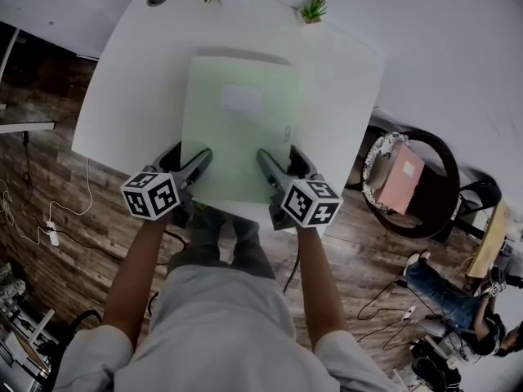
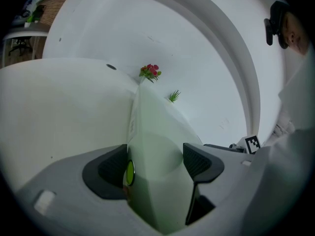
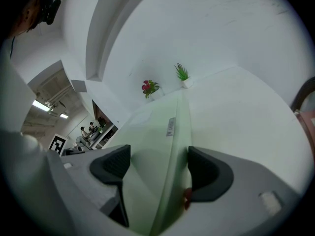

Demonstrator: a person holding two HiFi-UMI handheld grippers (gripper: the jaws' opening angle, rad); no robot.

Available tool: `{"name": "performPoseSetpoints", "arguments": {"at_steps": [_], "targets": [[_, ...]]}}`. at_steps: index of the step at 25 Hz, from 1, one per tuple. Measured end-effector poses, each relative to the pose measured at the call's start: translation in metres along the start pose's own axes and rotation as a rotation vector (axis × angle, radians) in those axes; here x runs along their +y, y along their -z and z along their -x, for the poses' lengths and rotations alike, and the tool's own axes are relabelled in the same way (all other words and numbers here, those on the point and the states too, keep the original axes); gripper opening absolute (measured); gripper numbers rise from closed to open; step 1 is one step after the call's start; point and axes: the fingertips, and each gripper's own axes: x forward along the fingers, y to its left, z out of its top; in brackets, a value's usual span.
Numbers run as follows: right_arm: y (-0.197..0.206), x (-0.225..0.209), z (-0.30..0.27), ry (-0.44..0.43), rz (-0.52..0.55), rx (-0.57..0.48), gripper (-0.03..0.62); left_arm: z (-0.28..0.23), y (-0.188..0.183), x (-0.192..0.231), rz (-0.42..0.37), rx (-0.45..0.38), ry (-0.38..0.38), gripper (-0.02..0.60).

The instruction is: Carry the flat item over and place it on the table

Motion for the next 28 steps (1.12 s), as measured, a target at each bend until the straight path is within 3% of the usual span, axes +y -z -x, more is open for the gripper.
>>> {"name": "performPoseSetpoints", "arguments": {"at_steps": [6,18,24,28], "targets": [[0.0,-0.001,0.0,-0.013,-0.02,-0.006,0.36,0.001,-0.001,-0.001,-0.016,-0.01,-0.005,0.348],[-0.013,0.001,0.018,-0.005,0.052,-0.062,0.359,0.014,-0.013,-0.004,-0.095,-0.049,-0.029,0.347],[-0.021,0.005,0.038,0.023,0.082,-0.113,0.286,0.03,-0.021,-0.011,-0.138,-0.092,-0.052,0.3],[-0.027,0.009,0.05,0.04,0.112,-0.159,0.175,0.037,-0.026,-0.016,-0.164,-0.112,-0.059,0.269]]}}
